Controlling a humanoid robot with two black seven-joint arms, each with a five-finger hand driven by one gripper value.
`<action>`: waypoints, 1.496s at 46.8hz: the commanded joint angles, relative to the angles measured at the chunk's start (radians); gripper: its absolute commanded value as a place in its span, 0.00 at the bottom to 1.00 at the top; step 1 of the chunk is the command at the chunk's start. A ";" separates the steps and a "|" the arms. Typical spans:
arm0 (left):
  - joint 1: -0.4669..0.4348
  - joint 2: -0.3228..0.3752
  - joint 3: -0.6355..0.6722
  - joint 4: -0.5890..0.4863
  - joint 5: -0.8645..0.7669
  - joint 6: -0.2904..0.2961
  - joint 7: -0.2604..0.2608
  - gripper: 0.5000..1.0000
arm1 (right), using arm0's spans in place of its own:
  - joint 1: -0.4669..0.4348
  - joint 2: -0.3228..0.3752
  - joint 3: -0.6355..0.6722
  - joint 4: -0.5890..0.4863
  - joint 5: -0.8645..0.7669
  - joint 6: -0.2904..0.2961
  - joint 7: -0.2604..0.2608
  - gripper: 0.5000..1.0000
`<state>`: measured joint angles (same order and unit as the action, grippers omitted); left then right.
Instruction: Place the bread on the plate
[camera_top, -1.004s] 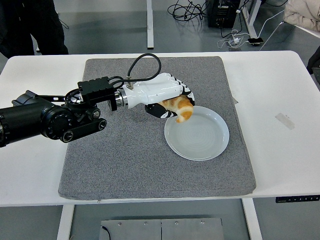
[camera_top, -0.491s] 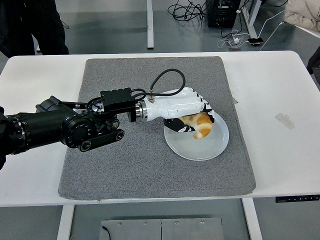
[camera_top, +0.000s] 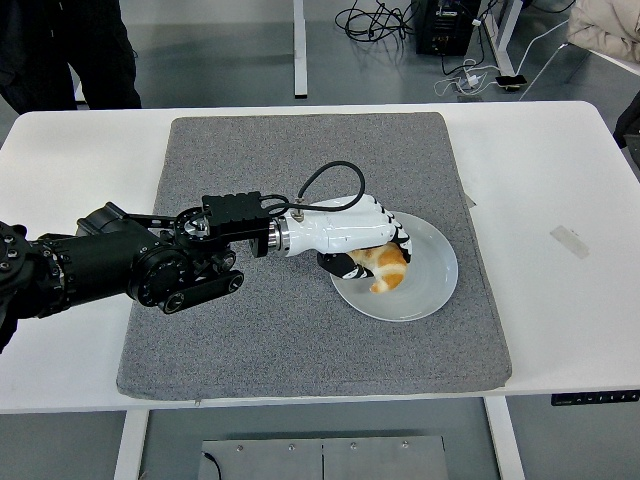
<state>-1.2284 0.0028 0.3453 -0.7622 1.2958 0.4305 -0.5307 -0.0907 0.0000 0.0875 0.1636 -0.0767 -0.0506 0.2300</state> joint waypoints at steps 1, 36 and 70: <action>0.003 -0.001 0.000 0.001 0.000 0.001 0.000 0.00 | 0.000 0.000 0.000 0.000 0.000 0.000 0.000 1.00; 0.076 -0.003 -0.005 0.090 -0.006 0.099 -0.011 0.00 | 0.000 0.000 0.001 0.000 0.000 0.000 0.000 1.00; 0.067 -0.003 -0.071 0.057 -0.076 0.099 -0.060 0.73 | 0.000 0.000 0.000 0.000 0.000 0.000 0.000 1.00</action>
<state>-1.1625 0.0000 0.2790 -0.7059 1.2347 0.5292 -0.5906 -0.0905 0.0000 0.0882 0.1640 -0.0767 -0.0506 0.2300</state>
